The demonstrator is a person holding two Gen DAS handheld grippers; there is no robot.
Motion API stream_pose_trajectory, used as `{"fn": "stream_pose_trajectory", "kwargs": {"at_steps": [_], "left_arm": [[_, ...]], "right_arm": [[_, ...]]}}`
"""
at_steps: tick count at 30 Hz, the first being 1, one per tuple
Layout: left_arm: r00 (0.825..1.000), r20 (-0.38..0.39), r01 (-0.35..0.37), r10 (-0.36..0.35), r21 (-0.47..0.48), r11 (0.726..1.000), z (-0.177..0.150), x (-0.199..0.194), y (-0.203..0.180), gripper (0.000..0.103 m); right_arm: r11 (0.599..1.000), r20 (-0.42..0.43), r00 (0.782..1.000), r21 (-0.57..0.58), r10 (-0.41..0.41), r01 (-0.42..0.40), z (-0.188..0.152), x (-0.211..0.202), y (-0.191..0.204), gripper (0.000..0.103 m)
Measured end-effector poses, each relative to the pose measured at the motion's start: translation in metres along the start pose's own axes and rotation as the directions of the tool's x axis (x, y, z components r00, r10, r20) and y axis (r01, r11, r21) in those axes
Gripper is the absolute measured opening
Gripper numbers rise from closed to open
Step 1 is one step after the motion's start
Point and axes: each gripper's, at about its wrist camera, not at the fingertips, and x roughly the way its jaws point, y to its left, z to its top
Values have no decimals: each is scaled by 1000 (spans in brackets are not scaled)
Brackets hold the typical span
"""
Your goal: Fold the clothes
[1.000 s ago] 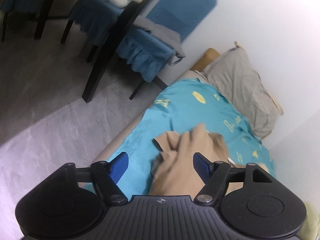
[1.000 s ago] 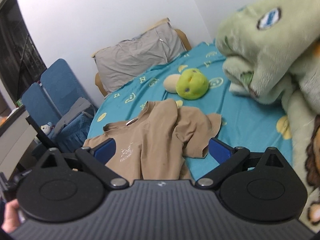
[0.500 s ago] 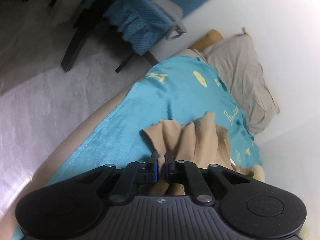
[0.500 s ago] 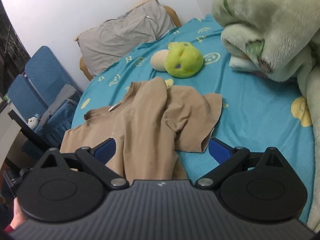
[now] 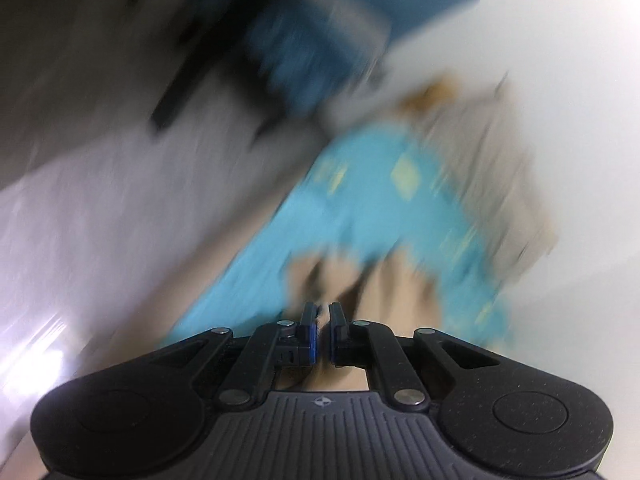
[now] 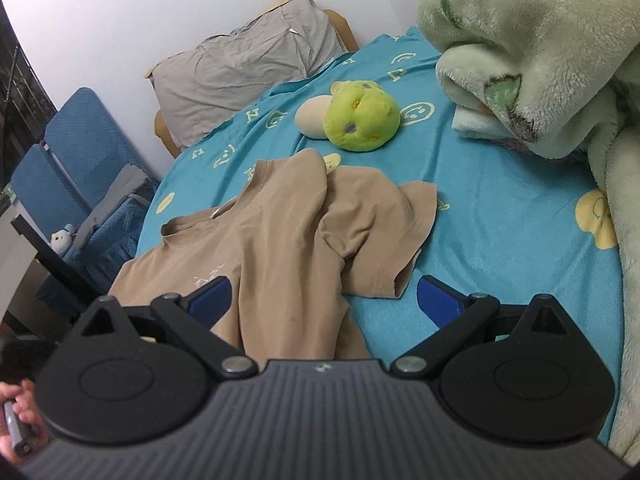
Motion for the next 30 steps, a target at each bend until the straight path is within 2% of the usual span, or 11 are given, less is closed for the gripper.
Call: {"fn": "stream_pose_trajectory", "kwargs": {"at_steps": [3,5,8,11,12,15,19,23,26,28,30], "left_arm": [[997,-28,69,-67,104,992,-6,2,-8,7],[992,-43,126,-121,169,977,-9,2,-14,7],[977,-72,211,-199,265,941,-14,2,-22,18],[962,-14,271,-273,181,945,-6,5,-10,36],[961,10,271,-275,142,952,-2,7,-4,43],[969,66,238,-238,10,971,6,16,13,51],[989,84,128,-120,-92,988,13,28,30,56],[988,90,129,-122,-71,989,15,40,31,58],[983,73,168,-166,-29,985,16,48,29,56],[982,68,178,-178,13,984,14,51,27,41],[986,83,140,-146,77,987,13,54,19,3]], "right_arm": [[1000,-5,1000,-14,-4,4,-1,2,2,101],[1000,-13,1000,-19,-10,10,-2,5,2,101],[1000,-30,999,-14,-16,16,-4,8,1,101],[1000,-32,999,-10,-20,20,-5,10,1,101],[1000,-32,999,-10,-21,21,-5,10,1,101],[1000,-37,999,-10,-23,23,-6,12,1,101],[1000,-42,999,-15,-28,28,-7,15,2,101],[999,-47,998,-17,-35,34,-9,18,2,101],[999,-51,998,-20,-37,36,-10,20,2,101],[999,-53,998,-22,-36,35,-11,20,3,101],[999,-53,998,-26,-38,37,-11,21,3,101]]}}
